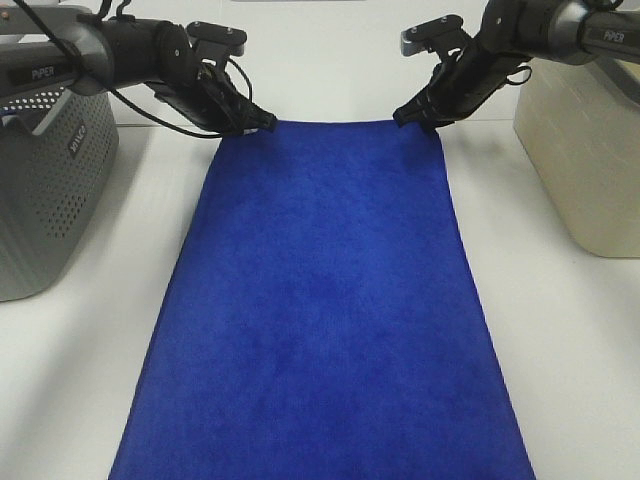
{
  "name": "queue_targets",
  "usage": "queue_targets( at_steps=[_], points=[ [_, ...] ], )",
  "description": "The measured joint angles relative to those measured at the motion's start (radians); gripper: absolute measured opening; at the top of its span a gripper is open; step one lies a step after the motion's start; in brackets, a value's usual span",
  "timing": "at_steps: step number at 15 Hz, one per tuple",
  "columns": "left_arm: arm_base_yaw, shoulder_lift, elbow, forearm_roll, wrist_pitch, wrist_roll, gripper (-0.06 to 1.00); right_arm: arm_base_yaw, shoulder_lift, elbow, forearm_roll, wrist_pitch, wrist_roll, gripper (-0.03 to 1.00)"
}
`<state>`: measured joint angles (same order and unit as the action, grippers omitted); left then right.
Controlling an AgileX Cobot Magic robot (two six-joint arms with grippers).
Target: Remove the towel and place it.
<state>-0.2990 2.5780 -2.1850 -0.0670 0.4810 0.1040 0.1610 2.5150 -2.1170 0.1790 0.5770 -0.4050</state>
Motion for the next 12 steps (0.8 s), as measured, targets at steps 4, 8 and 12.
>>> queue_targets(
  at_steps=[4, 8, 12],
  points=[
    [0.0, 0.0, 0.0, 0.067, -0.09, 0.0, 0.0, 0.0, 0.01, 0.0, 0.001, -0.147, -0.01, 0.02],
    [0.003, 0.0, 0.0, 0.111, -0.201, 0.0, 0.0, 0.0, 0.043, -0.001, 0.013, -0.236, -0.026, 0.02],
    [0.022, 0.01, 0.0, 0.116, -0.246, 0.0, 0.0, 0.0, 0.062, -0.001, 0.023, -0.294, -0.033, 0.02]
  ],
)
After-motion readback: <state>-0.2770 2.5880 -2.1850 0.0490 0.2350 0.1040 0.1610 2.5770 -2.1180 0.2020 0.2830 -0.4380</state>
